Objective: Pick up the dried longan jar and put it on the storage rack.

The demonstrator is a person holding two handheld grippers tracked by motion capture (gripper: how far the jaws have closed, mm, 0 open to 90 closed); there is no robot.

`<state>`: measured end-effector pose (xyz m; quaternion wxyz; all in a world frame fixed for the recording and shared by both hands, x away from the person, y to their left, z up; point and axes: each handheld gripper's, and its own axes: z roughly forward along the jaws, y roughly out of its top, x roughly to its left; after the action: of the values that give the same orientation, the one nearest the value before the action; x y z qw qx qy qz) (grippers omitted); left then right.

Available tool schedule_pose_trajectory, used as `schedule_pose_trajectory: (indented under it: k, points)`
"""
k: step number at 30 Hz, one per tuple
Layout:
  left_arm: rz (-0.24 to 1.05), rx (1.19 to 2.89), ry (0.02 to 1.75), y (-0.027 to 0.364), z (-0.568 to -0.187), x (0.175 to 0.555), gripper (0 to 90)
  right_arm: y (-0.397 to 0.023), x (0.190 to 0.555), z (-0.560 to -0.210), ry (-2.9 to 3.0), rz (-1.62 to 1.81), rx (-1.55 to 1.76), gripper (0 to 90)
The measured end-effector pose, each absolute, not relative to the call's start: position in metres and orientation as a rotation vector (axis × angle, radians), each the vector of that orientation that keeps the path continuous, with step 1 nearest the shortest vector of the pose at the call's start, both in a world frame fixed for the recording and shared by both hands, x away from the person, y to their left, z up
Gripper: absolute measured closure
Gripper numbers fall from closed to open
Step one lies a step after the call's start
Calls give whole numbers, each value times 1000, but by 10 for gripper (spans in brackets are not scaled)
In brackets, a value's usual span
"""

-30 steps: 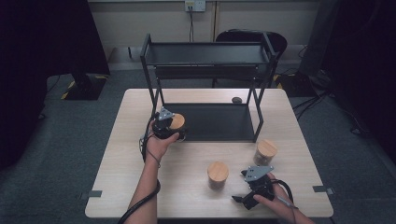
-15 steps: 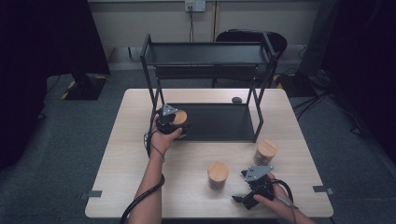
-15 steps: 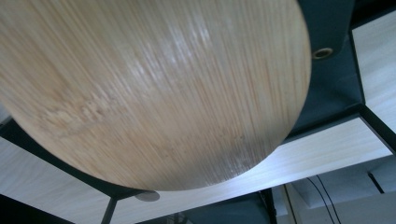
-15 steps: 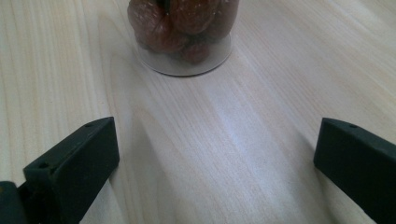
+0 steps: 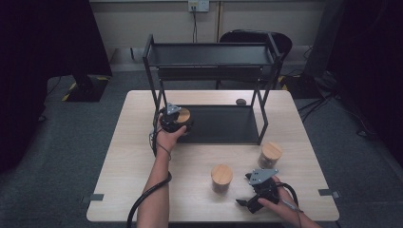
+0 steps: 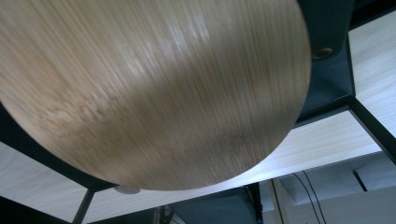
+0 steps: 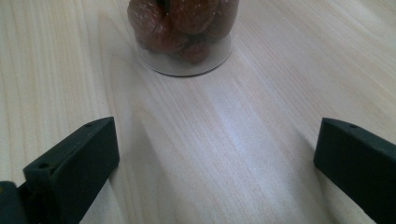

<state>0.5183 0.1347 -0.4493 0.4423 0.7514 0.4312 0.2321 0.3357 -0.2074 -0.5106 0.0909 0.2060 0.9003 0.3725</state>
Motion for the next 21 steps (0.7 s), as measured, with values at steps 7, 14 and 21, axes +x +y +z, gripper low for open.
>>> schedule_pose_trajectory:
  k: [7, 14, 21]
  points:
    - [592, 1874, 1094, 136, -457, 527, 260, -207, 336, -511, 2676, 1107, 610, 0]
    - [609, 1880, 1120, 134, -463, 535, 260, -207, 336, -511, 2677, 1107, 610, 0]
    - [621, 1869, 1142, 130, -467, 542, 260, -207, 336, -511, 2677, 1107, 609, 0]
